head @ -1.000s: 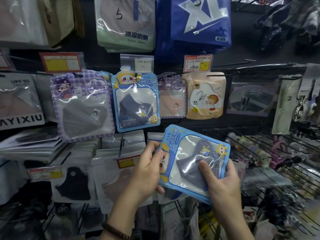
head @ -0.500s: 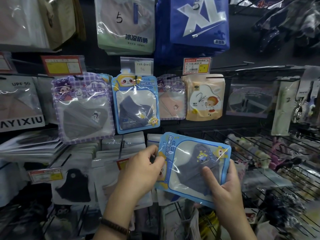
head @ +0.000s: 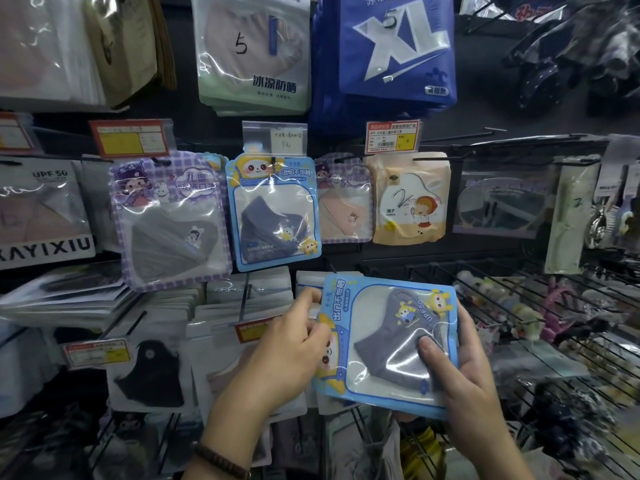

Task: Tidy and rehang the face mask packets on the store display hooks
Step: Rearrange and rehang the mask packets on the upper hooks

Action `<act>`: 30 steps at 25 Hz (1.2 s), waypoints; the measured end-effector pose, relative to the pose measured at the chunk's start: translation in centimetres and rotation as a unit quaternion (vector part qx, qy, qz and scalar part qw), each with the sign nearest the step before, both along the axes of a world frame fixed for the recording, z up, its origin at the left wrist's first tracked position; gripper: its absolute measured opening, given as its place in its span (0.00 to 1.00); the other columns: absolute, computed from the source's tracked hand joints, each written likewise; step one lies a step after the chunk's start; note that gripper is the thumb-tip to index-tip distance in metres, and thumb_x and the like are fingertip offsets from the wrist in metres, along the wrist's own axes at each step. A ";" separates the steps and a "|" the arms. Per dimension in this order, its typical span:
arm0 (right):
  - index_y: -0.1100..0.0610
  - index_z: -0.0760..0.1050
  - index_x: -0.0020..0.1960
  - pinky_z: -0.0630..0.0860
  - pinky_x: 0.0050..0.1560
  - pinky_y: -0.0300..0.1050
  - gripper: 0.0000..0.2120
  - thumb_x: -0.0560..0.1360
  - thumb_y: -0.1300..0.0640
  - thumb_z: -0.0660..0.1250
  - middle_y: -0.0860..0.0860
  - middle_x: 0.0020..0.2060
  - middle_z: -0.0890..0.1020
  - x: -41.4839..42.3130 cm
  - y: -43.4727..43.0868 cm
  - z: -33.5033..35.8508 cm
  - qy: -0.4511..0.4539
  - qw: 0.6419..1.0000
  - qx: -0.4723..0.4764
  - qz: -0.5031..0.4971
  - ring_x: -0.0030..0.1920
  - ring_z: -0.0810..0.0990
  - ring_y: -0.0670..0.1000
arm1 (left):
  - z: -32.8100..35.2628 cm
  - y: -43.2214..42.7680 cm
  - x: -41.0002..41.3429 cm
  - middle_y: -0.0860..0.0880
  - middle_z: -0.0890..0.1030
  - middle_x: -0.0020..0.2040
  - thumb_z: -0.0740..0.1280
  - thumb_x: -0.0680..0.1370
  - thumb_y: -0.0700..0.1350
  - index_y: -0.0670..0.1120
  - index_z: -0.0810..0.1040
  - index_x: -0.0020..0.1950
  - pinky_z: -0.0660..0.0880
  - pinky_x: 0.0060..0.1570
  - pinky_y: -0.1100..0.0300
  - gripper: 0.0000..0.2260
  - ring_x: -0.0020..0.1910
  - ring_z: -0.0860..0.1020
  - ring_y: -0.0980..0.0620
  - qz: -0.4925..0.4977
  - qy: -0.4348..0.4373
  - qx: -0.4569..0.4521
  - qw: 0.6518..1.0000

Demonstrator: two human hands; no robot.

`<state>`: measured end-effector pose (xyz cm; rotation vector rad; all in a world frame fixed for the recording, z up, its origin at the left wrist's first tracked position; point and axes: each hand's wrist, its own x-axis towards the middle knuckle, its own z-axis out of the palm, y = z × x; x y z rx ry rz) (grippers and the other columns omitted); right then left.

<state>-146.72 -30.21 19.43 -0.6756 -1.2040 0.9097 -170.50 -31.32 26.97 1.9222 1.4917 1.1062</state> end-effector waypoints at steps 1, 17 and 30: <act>0.43 0.71 0.79 0.78 0.69 0.65 0.29 0.81 0.62 0.71 0.56 0.67 0.85 0.0 0.0 0.0 0.007 1.000 0.001 -0.001 0.67 0.84 0.63 | -0.1 0.1 -0.2 0.55 0.81 0.33 0.58 0.84 0.42 0.58 0.73 0.51 0.71 0.35 0.57 0.10 0.28 0.76 0.60 -0.006 0.011 -0.006 1.000; 0.47 0.77 0.69 0.80 0.64 0.53 0.25 0.75 0.41 0.76 0.43 0.60 0.82 -2.9 1.2 10.5 -0.358 0.884 0.122 -0.276 0.62 0.81 0.47 | 7.5 0.5 -1.1 0.51 0.74 0.37 0.59 0.84 0.50 0.55 0.65 0.50 0.72 0.41 0.45 0.05 0.41 0.75 0.41 0.041 0.295 0.200 0.933; 0.61 0.85 0.51 0.85 0.56 0.68 0.03 0.79 0.63 0.76 0.61 0.47 0.90 -10.2 5.4 16.0 -0.034 0.997 0.040 0.049 0.51 0.89 0.67 | 7.1 3.8 -5.1 0.53 0.84 0.60 0.72 0.80 0.57 0.49 0.77 0.62 0.75 0.64 0.56 0.16 0.61 0.81 0.52 0.128 -0.181 0.210 0.952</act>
